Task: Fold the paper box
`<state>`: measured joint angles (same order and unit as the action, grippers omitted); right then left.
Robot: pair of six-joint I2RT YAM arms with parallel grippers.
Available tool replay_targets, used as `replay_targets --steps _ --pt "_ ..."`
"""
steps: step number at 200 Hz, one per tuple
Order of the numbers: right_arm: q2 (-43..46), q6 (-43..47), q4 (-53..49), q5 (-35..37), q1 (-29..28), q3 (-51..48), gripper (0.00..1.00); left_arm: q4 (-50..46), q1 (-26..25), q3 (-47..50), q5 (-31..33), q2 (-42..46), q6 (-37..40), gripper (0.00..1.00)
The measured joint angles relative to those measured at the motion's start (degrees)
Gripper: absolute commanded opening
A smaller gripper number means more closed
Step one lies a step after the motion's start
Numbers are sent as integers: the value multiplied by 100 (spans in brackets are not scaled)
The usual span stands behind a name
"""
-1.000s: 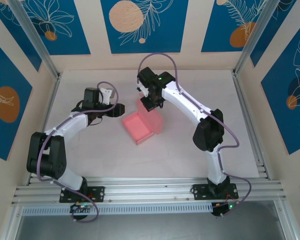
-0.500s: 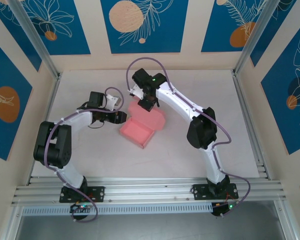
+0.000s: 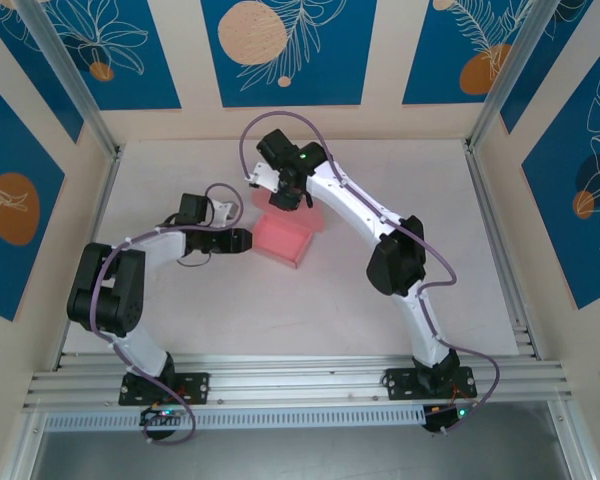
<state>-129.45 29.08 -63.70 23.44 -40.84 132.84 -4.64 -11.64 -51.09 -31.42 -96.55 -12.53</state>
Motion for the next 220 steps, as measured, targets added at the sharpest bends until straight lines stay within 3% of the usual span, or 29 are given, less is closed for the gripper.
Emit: replay_targets --steps 61,87,111,122,175,196,220 --pt "-109 -227 -55 96 -9 402 75 380 -7 26 103 -9 -310 55" --pt "-98 -793 -55 492 -9 911 80 448 -15 20 297 22 -345 55" --pt "210 -1958 -122 914 13 883 80 424 -61 -68 446 24 -341 55" --pt "643 -2566 -79 1003 35 361 80 387 -92 -160 501 22 -323 54" --pt "3718 -5707 761 782 195 -3917 80 227 -374 -710 815 -162 -61 53" --pt "3985 -6557 1250 293 249 -4896 80 103 -481 -922 1036 -367 42 51" --pt "3486 -7232 1784 -291 245 -5348 80 -37 -555 -1073 1266 -592 136 49"
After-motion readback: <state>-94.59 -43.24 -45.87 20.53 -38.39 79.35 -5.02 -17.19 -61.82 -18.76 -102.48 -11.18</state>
